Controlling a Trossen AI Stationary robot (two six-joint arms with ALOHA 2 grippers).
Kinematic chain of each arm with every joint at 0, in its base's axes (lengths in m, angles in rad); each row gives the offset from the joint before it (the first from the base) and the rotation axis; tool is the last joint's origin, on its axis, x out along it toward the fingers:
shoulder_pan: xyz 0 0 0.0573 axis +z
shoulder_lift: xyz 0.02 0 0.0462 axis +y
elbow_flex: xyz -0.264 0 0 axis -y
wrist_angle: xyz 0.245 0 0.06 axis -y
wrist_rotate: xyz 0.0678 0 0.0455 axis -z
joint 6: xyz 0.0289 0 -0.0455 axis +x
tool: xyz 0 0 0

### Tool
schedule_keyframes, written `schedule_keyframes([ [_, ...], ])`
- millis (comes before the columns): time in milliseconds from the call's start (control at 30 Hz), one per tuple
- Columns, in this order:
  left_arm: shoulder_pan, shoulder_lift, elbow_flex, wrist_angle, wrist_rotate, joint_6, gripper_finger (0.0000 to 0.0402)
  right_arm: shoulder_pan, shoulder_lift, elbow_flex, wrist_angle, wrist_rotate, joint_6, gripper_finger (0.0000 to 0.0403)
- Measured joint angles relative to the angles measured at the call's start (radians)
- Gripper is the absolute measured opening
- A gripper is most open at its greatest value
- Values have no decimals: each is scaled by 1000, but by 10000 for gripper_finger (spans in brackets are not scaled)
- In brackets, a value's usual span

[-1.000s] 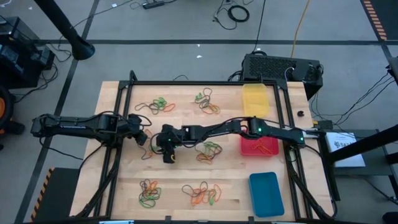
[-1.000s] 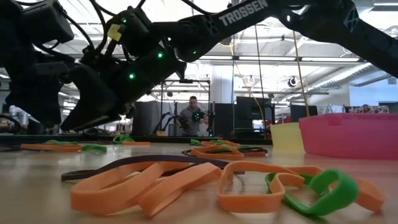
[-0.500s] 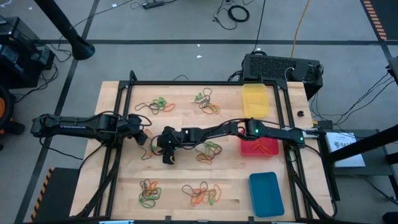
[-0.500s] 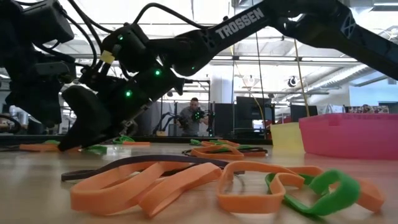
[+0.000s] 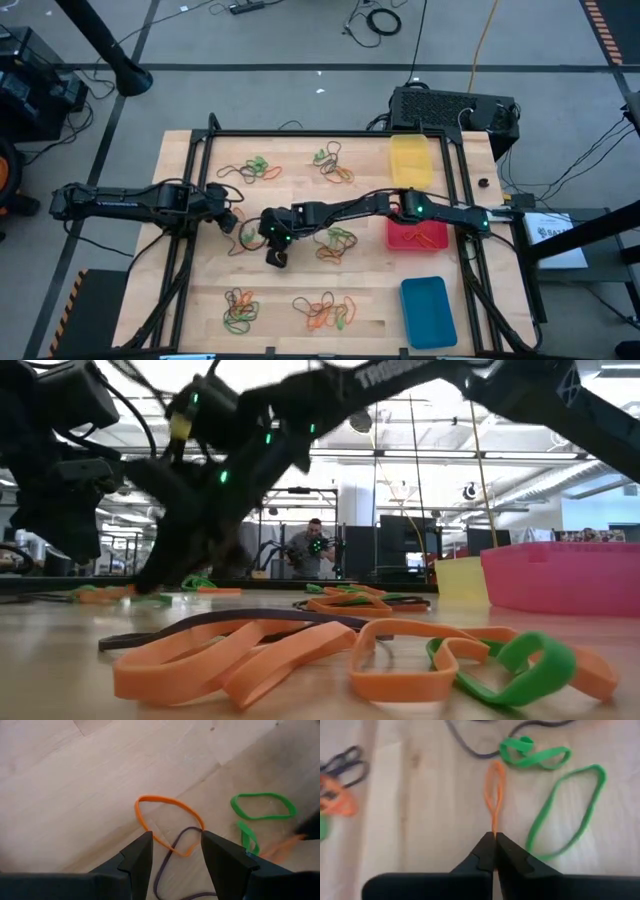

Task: Sort rubber bands into baskets
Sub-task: Put the orange rubber band into the red bin

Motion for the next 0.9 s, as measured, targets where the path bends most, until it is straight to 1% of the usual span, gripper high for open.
schedule_keyframes([
  [100,0,0,0,30,-8,-1,175,-2,-74,7,-84,3,-46,3],
  [200,0,0,0,64,-9,0,175,-3,-164,10,-227,8,-60,2],
  [367,0,0,0,111,-10,0,175,1,-312,10,-662,15,-60,1],
  [500,0,0,0,150,-27,7,175,13,-414,6,-1028,63,-23,1],
  [533,0,0,0,159,-33,8,175,16,-436,-6,-1088,79,-9,1],
  [567,0,1,0,167,-40,8,175,20,-463,-27,-1105,97,6,1],
  [700,0,5,0,202,-51,8,175,37,-630,-216,-1042,107,66,0],
  [833,0,8,0,208,-51,7,175,49,-828,-528,-1030,142,176,0],
  [900,0,8,0,207,-54,8,175,50,-931,-691,-982,147,240,0],
])
